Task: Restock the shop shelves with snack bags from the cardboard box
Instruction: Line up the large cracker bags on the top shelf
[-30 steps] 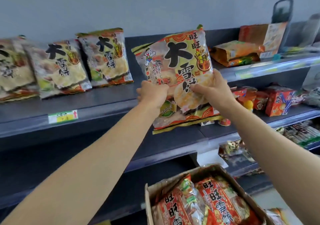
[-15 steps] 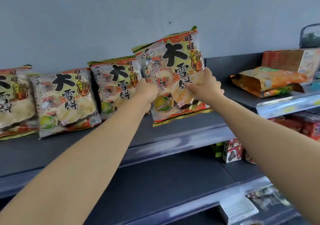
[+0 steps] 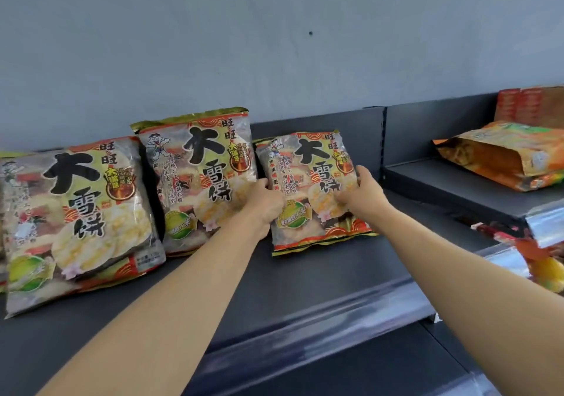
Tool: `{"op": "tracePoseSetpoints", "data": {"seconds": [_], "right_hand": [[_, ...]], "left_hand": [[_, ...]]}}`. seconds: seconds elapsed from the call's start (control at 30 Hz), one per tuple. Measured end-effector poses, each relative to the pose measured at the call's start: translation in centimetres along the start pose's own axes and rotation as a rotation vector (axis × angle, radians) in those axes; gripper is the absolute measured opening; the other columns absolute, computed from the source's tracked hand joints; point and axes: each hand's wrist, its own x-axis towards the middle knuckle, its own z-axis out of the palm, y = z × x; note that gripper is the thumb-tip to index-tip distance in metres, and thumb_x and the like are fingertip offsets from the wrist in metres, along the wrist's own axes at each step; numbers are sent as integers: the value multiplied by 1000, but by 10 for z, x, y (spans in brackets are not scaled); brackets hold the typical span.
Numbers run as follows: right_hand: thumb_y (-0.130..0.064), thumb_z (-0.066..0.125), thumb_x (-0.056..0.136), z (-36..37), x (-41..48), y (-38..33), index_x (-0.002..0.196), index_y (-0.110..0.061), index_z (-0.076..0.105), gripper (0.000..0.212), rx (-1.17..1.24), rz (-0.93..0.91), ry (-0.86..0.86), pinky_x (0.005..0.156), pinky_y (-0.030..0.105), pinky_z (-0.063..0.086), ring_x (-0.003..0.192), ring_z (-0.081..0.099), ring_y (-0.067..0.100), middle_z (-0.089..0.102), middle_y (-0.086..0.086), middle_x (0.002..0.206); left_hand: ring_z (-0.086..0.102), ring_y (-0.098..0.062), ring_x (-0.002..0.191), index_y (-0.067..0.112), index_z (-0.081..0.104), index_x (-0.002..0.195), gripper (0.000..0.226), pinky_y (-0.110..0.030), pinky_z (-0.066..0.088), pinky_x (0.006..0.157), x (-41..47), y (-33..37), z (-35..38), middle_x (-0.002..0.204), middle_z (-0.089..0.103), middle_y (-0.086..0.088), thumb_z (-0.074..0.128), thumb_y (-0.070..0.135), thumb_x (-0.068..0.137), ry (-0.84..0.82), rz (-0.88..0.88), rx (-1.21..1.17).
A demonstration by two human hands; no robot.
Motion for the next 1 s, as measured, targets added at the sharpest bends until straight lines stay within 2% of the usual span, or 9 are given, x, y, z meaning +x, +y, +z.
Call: {"op": "tracePoseSetpoints", "data": {"seconds": [0.17,0.4,0.53,0.6,0.7,0.8,0.9,0.93,1.0], "right_hand": [[-24,70,77,2,-6,-4,137,-26,34,69,-11,-14,9,95,51,48,119,52,30,52,4,130],[-5,66,82,-1,-16,-8,148,-21,25,80,141,-39,3,100,39,46,124,49,24,44,3,141],[1,63,84,4,-23,-21,151,-19,19,82,203,-117,-64,86,29,45,114,51,19,38,1,147],[2,59,85,10,-28,-29,150,-19,19,79,147,-163,-103,81,29,48,104,53,17,34,2,150],[1,54,89,14,-32,-29,150,-17,22,72,56,-178,-132,76,26,50,117,52,25,33,4,151],[1,52,88,12,-29,-23,146,-17,35,62,-7,-209,11,76,26,50,103,56,20,45,5,142],[-20,61,86,4,-17,-15,144,-18,34,64,-287,-43,211,104,43,37,127,41,29,41,8,143],[-31,63,85,0,-15,-11,145,-17,29,70,-325,76,203,108,46,32,132,35,33,38,9,145],[-41,67,83,-7,-11,-6,144,-11,26,80,-175,236,94,105,45,37,129,40,33,41,11,142]], "left_hand": [[55,-23,97,5,41,135,58,-29,52,68,3,-4,3,114,58,-11,47,-18,82,1,14,-65],[50,-13,105,14,34,143,72,-38,51,94,-6,-3,7,124,53,0,54,-19,82,-2,152,-67],[48,-10,109,16,36,142,73,-40,51,95,-4,-4,8,113,50,8,57,-19,81,-30,249,-86],[46,-9,113,13,35,143,72,-37,48,99,0,-6,7,122,49,3,58,-18,82,-38,265,-75],[45,-9,111,9,35,142,67,-30,46,97,4,-12,4,129,50,-4,54,-18,84,-41,228,45],[48,-21,121,9,27,146,73,-33,47,96,5,-15,5,136,47,-8,60,-11,83,-64,135,146],[49,-28,122,8,22,144,83,-42,46,101,10,-15,10,134,47,-10,70,-3,79,-110,-57,152],[51,-28,120,8,26,141,79,-44,46,100,11,-15,12,133,49,-11,71,-4,77,-121,-97,134],[54,-29,116,9,34,134,72,-46,49,97,12,-15,15,128,53,-12,70,-9,75,-122,-130,76]]}}
